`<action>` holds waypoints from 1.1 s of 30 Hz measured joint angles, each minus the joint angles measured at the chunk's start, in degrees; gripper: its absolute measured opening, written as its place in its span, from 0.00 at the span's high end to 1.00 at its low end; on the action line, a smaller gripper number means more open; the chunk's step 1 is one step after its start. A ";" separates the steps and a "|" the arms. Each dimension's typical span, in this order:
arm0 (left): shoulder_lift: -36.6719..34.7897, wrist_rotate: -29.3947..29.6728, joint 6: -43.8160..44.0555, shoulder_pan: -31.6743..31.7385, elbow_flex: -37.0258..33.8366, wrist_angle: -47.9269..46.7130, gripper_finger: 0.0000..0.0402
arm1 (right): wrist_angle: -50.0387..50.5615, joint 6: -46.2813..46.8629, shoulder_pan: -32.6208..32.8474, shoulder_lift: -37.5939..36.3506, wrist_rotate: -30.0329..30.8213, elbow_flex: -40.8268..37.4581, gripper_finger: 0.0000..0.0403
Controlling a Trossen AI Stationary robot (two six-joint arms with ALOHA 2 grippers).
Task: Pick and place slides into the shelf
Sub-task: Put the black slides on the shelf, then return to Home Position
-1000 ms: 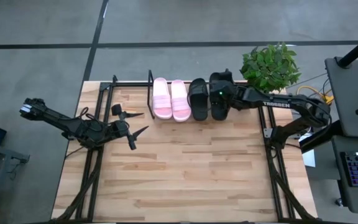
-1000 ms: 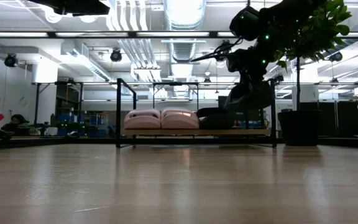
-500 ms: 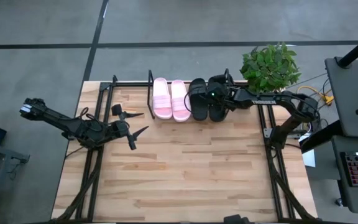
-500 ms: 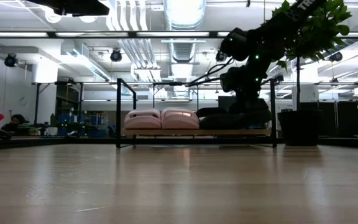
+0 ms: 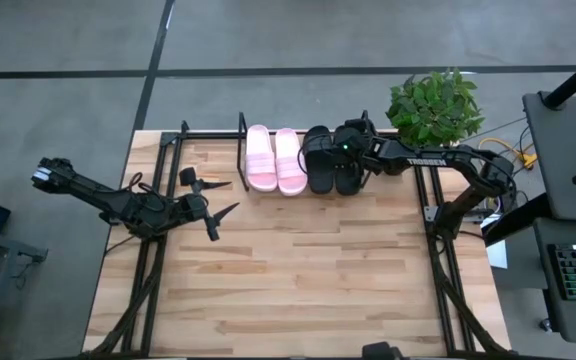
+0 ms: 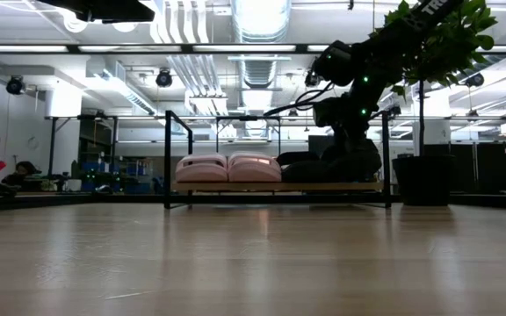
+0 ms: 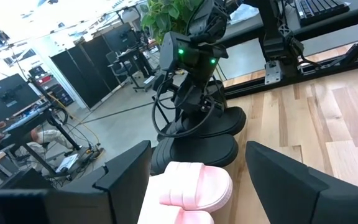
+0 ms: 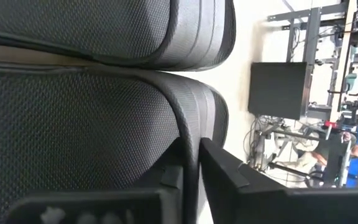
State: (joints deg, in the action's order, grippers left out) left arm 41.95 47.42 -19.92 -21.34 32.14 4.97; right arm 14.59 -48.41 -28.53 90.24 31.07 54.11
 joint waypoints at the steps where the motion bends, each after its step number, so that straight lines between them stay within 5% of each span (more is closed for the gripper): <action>1: 0.00 0.00 0.00 0.00 0.00 -0.02 0.39 | -0.02 0.01 0.00 0.00 -0.01 0.00 0.90; 17: 0.00 0.00 0.00 0.01 0.00 0.02 0.39 | 4.40 5.43 0.13 -0.43 -0.15 2.82 0.53; 25: 0.00 -0.02 0.00 0.02 0.00 0.11 0.39 | 17.77 14.62 0.83 -0.98 -1.53 9.07 0.49; 33: 0.00 -0.02 0.07 0.02 0.00 0.15 0.39 | 18.29 17.58 2.91 -1.14 -7.95 12.76 0.50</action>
State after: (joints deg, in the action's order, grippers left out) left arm 41.95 47.40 -19.86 -21.32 32.14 5.12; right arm 32.88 -30.83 -25.63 89.10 23.12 66.87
